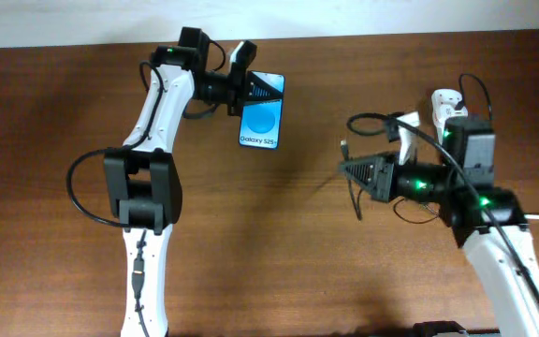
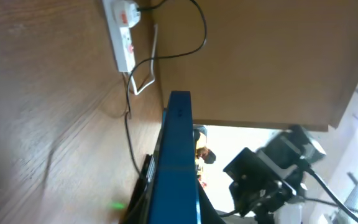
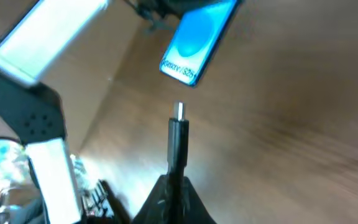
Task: Plug charger to phone and switch on socket
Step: 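Raise the phone with the left gripper above the upright cable plug, then push the cable plug up into the phone's bottom port, then lower the phone onto the table with the left gripper and release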
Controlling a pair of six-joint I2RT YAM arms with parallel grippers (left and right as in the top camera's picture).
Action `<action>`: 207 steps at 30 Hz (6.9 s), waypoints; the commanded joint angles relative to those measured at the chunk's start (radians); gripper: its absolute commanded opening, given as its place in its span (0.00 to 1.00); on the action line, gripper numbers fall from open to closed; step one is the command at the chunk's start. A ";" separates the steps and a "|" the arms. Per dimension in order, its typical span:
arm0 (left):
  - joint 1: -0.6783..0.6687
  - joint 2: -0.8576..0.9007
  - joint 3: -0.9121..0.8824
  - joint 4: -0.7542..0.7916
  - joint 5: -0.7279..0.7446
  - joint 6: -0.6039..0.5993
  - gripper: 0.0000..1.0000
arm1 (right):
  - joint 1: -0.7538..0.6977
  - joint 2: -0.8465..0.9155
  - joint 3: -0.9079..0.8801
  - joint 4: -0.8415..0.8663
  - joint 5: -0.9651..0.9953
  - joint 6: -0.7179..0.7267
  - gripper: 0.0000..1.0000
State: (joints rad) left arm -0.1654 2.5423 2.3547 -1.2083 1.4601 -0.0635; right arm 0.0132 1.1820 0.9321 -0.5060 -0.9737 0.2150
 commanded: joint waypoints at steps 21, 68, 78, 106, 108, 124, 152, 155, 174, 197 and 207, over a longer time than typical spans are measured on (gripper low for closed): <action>-0.137 -0.012 0.016 1.411 -0.119 -1.393 0.00 | 0.238 0.167 -0.188 0.770 0.167 0.689 0.04; -0.216 -0.012 0.016 1.435 -0.140 -1.356 0.00 | 0.077 0.212 -0.188 0.953 0.053 0.639 0.04; -0.225 -0.012 0.016 1.435 -0.121 -1.336 0.00 | 0.077 0.212 -0.188 0.960 0.062 0.639 0.04; -0.216 -0.012 0.016 1.435 -0.084 -1.334 0.00 | 0.077 0.212 -0.188 0.937 0.043 0.631 0.04; -0.215 -0.012 0.016 1.435 -0.082 -1.334 0.00 | 0.075 0.212 -0.188 0.937 0.043 0.628 0.04; -0.227 -0.012 0.016 1.431 -0.068 -1.279 0.00 | 0.056 0.212 -0.187 0.934 0.063 0.633 0.04; -0.267 -0.012 0.016 1.363 0.010 -1.222 0.00 | 0.011 0.212 -0.187 0.983 0.122 0.654 0.04; -0.266 -0.012 0.016 1.364 0.009 -1.222 0.00 | 0.011 0.212 -0.187 0.981 0.117 0.654 0.04; -0.168 0.000 0.016 1.294 0.038 -1.004 0.00 | -0.039 0.212 -0.187 0.928 0.013 0.608 0.49; -0.122 0.094 0.016 0.166 -0.932 -0.196 0.00 | -0.012 0.216 -0.187 0.703 0.216 0.443 0.71; -0.122 0.095 0.016 0.066 -1.043 -0.196 0.39 | -0.006 0.216 -0.187 0.703 0.224 0.443 0.71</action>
State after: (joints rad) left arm -0.2893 2.6415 2.3688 -1.1236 0.4858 -0.2745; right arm 0.0002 1.3945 0.7345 0.1936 -0.7589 0.6731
